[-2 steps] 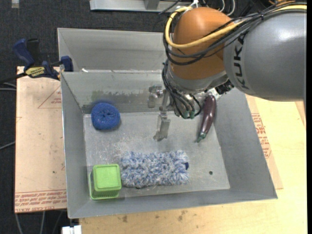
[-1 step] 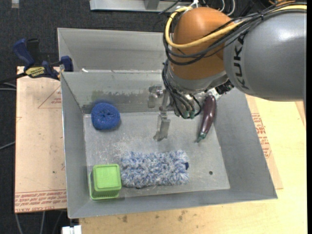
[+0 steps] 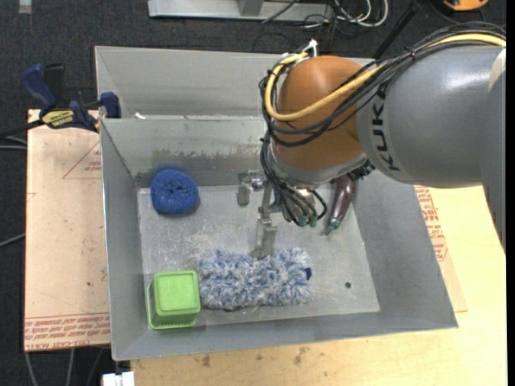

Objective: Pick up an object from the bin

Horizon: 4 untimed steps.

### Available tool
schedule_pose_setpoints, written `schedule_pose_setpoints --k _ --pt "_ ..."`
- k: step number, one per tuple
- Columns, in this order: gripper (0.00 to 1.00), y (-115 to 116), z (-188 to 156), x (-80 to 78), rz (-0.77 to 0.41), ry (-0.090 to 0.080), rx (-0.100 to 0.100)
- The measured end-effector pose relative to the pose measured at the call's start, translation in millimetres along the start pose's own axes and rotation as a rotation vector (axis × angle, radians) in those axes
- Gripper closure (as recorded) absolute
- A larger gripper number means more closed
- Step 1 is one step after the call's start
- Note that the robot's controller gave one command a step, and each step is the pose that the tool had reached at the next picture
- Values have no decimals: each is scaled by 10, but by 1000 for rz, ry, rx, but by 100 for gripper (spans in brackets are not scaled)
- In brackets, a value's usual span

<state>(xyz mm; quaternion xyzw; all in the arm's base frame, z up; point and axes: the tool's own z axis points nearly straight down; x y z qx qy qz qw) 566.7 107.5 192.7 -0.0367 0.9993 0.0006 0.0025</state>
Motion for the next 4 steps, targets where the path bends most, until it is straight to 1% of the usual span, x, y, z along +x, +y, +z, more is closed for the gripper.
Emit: schedule_pose_setpoints --k 1,2,3,4 --pt "0 242 492 183 68 3 0" --pt "100 -213 1049 407 -56 0 -4" --pt "100 -213 1049 407 -56 0 -4" --pt "100 -104 -701 198 -32 -6 -1"
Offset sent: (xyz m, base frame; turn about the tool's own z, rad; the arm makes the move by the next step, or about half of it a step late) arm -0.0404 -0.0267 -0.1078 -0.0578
